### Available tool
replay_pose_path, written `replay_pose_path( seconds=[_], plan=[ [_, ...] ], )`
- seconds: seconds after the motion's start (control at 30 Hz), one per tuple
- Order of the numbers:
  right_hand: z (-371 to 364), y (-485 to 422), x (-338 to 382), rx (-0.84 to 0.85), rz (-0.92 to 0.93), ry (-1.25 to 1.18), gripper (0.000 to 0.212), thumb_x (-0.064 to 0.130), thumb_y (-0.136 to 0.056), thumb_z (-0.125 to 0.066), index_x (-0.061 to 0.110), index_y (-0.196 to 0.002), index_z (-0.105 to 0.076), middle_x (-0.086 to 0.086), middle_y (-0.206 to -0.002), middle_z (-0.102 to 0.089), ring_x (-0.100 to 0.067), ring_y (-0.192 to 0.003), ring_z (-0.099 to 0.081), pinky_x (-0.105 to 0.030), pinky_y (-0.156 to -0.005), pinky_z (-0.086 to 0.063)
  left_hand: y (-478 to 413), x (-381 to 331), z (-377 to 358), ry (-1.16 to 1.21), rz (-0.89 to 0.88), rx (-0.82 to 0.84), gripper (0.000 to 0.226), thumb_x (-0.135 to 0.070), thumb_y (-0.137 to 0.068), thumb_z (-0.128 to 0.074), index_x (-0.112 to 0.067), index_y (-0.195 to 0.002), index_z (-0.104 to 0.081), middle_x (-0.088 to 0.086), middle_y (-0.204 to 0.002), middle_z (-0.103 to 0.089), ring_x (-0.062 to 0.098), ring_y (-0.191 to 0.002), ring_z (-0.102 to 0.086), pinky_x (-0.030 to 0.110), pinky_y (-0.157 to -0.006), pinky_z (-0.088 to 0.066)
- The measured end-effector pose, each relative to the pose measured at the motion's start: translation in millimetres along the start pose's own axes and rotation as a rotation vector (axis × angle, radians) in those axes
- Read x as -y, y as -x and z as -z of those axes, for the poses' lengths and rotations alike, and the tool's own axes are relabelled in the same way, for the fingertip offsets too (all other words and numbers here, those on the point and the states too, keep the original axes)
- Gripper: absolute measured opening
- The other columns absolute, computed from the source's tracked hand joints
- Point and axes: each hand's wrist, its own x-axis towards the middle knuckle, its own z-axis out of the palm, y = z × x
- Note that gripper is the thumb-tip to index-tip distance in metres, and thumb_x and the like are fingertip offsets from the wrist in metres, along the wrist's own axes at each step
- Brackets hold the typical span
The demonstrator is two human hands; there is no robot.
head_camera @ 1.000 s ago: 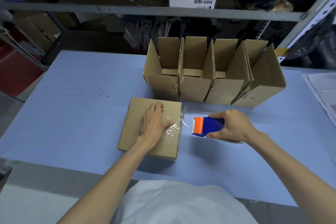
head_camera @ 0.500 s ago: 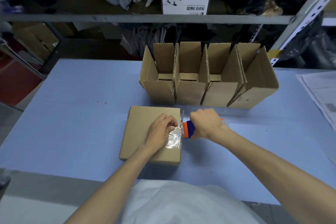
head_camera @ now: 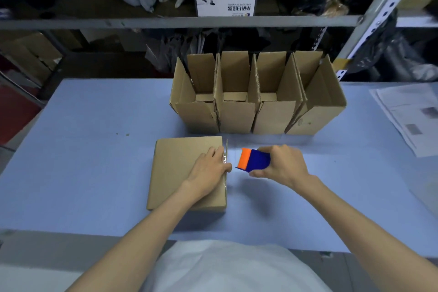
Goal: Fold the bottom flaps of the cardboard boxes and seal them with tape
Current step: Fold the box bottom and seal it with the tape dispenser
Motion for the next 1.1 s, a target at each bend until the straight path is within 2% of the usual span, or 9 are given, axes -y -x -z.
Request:
replay_pose_path(
  seconds=[0.17,0.27,0.37,0.53,0.63,0.77,0.83,0.93,1.1],
  plan=[
    [-23.2,10.2,-11.5,-0.035,0.008,-0.205,0.062,0.037,-0.081,-0.071,0.026,-0.136,-0.044,-0.004,-0.113,-0.06,-0.025,-0.102,-0.055,-0.032,-0.076,-0.045,4.2,0.6,0.0,0.081,0.006,-0.005,0.041,-0.012,-0.098,-0.043,-0.033,-0.132,-0.052,0.004,-0.113,-0.041,0.025,-0.108,-0.039,0.029,-0.076,-0.031],
    [-37.8,13.6,-16.9,-0.1,0.07,-0.21,0.067,0.008,-0.083,-0.068,0.012,-0.143,-0.036,-0.013,-0.127,-0.054,-0.032,-0.11,-0.05,-0.039,-0.088,-0.043,7.6,2.7,6.5,0.417,0.151,-0.112,0.05,-0.001,-0.088,-0.046,-0.026,-0.131,-0.052,0.004,-0.101,-0.044,0.024,-0.099,-0.045,0.032,-0.074,-0.04],
    [-55.4,14.2,-16.6,-0.03,0.026,-0.088,0.068,0.003,-0.086,-0.059,0.008,-0.146,-0.026,-0.014,-0.128,-0.049,-0.03,-0.106,-0.048,-0.038,-0.085,-0.043,-4.0,8.2,12.0,0.373,0.224,-0.293,0.041,-0.011,-0.088,-0.054,-0.017,-0.129,-0.055,0.007,-0.112,-0.05,0.026,-0.104,-0.047,0.033,-0.087,-0.042],
    [-83.7,18.7,-13.7,0.015,-0.057,-0.002,0.067,-0.009,-0.083,-0.045,0.007,-0.144,-0.023,-0.015,-0.121,-0.044,-0.028,-0.1,-0.044,-0.035,-0.081,-0.04,-43.1,10.2,20.6,0.145,0.311,0.049,0.077,-0.052,-0.084,-0.059,-0.013,-0.145,-0.033,0.01,-0.141,-0.042,0.029,-0.133,-0.035,0.047,-0.114,-0.019],
    [-91.1,20.9,-10.1,0.031,-0.102,-0.076,0.06,-0.008,-0.083,-0.044,0.01,-0.139,-0.03,-0.015,-0.117,-0.044,-0.025,-0.095,-0.041,-0.031,-0.074,-0.036,-50.9,6.4,24.8,0.154,0.339,0.112,0.053,-0.046,-0.08,-0.065,-0.015,-0.122,-0.053,0.01,-0.124,-0.054,0.03,-0.117,-0.047,0.04,-0.1,-0.032],
    [-77.7,25.3,-1.5,-0.169,-0.103,-0.157,0.054,-0.004,-0.084,-0.057,0.005,-0.135,-0.042,-0.021,-0.128,-0.039,-0.033,-0.116,-0.038,-0.036,-0.094,-0.038,-37.4,1.6,50.8,0.438,0.472,-0.159,0.021,-0.028,-0.078,-0.066,-0.017,-0.096,-0.064,0.003,-0.104,-0.064,0.025,-0.103,-0.055,0.036,-0.091,-0.033],
    [-63.6,31.3,14.0,-0.257,-0.139,-0.383,0.045,0.019,-0.091,-0.061,0.008,-0.133,-0.047,-0.016,-0.127,-0.041,-0.028,-0.117,-0.039,-0.035,-0.097,-0.038,-18.4,8.1,70.5,0.612,0.559,-0.386,0.021,-0.028,-0.074,-0.068,-0.02,-0.093,-0.062,-0.007,-0.095,-0.063,0.018,-0.095,-0.055,0.036,-0.09,-0.033],
    [-31.2,32.5,50.8,-0.072,-0.357,-0.995,0.047,0.046,-0.092,-0.056,0.021,-0.13,-0.047,-0.002,-0.124,-0.048,-0.011,-0.11,-0.051,-0.03,-0.093,-0.046,22.1,19.5,93.6,0.85,0.716,-0.646,0.019,-0.033,-0.075,-0.068,-0.025,-0.09,-0.058,-0.017,-0.077,-0.055,0.014,-0.083,-0.054,0.033,-0.077,-0.042],
    [3.0,23.3,87.4,-0.106,-0.268,-1.313,0.042,0.029,-0.079,-0.075,0.04,-0.109,-0.048,0.021,-0.109,-0.056,0.007,-0.096,-0.057,-0.013,-0.082,-0.047,76.2,23.8,86.7,1.116,0.868,-0.595,0.012,-0.036,-0.073,-0.055,-0.025,-0.074,-0.051,-0.013,-0.059,-0.056,0.013,-0.061,-0.047,0.024,-0.054,-0.036]
  ],
)
